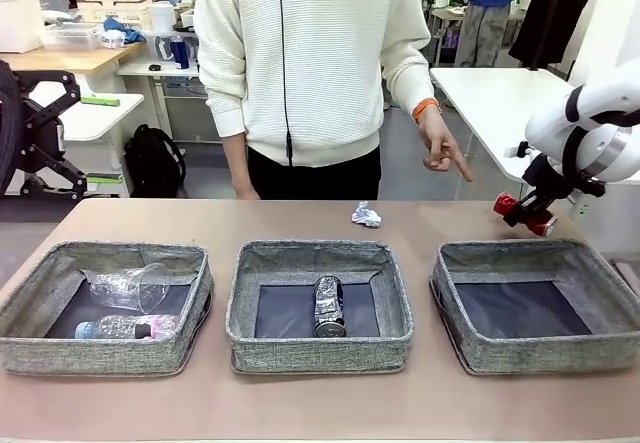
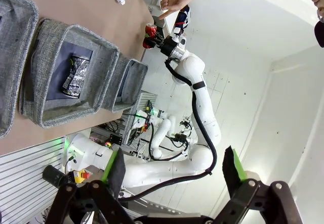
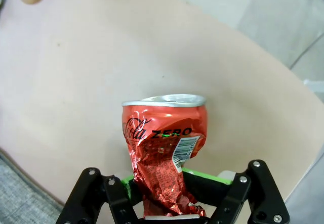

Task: Sort the waste into the appropriate baskets.
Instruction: Pick up the waste item pointed out by the person.

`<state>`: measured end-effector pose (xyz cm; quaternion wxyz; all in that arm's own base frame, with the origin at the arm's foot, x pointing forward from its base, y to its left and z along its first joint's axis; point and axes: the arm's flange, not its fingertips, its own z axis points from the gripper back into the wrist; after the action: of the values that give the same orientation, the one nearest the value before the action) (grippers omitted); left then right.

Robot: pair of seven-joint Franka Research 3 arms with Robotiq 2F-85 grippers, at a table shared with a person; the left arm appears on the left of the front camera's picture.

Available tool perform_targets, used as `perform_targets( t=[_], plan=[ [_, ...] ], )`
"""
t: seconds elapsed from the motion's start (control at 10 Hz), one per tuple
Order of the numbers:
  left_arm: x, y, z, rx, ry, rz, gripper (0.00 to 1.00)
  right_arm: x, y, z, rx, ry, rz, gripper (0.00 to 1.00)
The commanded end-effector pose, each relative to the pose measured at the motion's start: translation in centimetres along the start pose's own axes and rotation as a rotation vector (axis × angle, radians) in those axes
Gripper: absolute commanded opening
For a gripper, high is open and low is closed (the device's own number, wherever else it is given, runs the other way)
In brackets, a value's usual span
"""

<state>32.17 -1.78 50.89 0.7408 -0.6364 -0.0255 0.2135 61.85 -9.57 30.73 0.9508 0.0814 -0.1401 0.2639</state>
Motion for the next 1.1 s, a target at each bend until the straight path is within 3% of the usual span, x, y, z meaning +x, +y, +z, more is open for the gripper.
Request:
perform_targets(
  t=[0.0, 0.1, 0.3, 0.5, 0.7, 0.8, 0.9, 1.0],
  plan=[
    [-0.2, -0.4, -0.1, -0.015, -0.006, 0.009, 1.0, -0.4, 0.6, 2.9, 0.059, -0.018, -0.069, 0.0],
    [-0.2, -0.4, -0.1, -0.015, -0.006, 0.009, 1.0, -1.4, 1.5, 6.5, 0.126, -0.037, -0.097, 0.0],
    [-0.2, -0.4, -0.1, -0.015, -0.006, 0.009, 1.0, -3.8, 4.8, 14.7, 0.135, -0.068, -0.149, 0.0],
    [-0.2, -0.4, -0.1, -0.015, -0.006, 0.009, 1.0, -6.4, 11.1, 22.3, 0.151, -0.233, -0.2, 0.0],
    [-0.2, -0.4, -0.1, -0.015, -0.006, 0.009, 1.0, -9.3, 18.5, 24.1, 0.139, -0.434, -0.154, 0.0],
    [-0.2, -0.4, -0.1, -0.015, -0.006, 0.009, 1.0, -9.5, 20.0, 23.0, 0.083, -0.45, -0.161, 0.0],
    [-0.2, -0.4, -0.1, -0.015, -0.006, 0.009, 1.0, -7.9, 14.4, 25.8, 0.177, -0.329, -0.159, 0.0],
    [-0.2, -0.4, -0.1, -0.015, -0.006, 0.009, 1.0, -7.9, 14.4, 25.8, 0.177, -0.329, -0.159, 0.0]
  ],
)
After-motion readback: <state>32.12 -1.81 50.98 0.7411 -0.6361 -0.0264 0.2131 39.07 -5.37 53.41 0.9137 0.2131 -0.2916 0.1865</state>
